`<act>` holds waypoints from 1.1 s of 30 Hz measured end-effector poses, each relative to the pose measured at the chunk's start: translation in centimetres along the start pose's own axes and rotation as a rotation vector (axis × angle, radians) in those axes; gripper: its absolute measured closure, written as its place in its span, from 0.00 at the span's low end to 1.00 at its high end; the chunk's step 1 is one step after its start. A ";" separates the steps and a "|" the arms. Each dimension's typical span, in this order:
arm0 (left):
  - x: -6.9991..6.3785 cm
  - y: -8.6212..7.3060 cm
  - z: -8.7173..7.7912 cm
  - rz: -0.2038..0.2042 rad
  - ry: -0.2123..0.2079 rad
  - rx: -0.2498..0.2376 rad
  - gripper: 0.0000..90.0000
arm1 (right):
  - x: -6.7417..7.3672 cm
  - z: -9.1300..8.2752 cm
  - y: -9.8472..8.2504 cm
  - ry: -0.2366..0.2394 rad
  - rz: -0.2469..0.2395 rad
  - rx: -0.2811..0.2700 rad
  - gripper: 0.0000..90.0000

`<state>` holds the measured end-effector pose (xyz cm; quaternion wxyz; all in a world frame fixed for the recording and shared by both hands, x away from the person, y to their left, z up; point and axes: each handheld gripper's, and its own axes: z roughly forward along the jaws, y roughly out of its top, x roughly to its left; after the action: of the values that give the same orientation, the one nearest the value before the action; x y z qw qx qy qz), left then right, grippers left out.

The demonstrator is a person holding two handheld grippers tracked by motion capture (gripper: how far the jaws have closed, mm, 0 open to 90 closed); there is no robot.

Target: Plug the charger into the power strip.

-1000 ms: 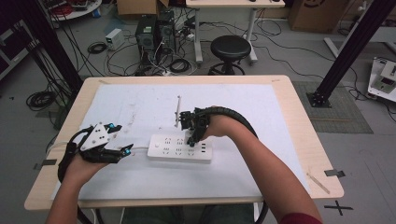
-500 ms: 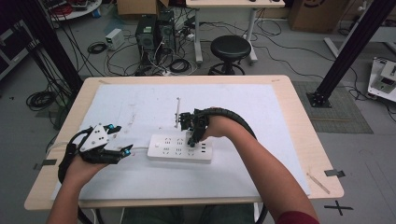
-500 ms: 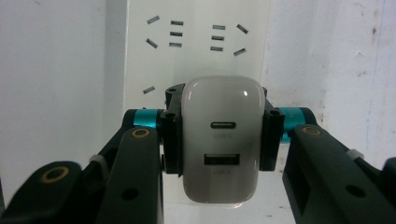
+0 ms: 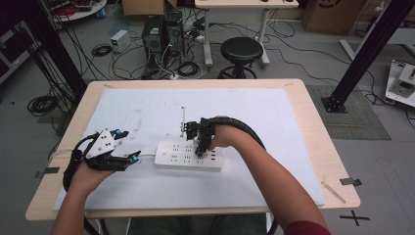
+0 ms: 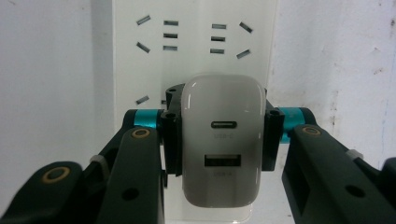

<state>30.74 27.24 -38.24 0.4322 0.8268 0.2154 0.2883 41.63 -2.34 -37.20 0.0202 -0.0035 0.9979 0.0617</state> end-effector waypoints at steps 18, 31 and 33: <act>0.5 1.7 0.8 0.021 -0.045 -0.018 0.27 | 1.6 -5.5 -6.0 -0.082 0.203 -0.431 0.39; 0.8 2.3 1.1 0.018 -0.091 -0.051 0.27 | 4.2 -5.0 -12.4 -0.148 0.389 -0.724 0.28; 0.7 2.2 1.3 0.015 -0.093 -0.048 0.27 | 4.5 -4.8 -13.3 -0.169 0.422 -0.756 0.23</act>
<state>32.36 25.78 -36.80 0.4595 0.8303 0.1816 0.2580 37.06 -16.19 -34.31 0.0860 0.1980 0.8790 0.4252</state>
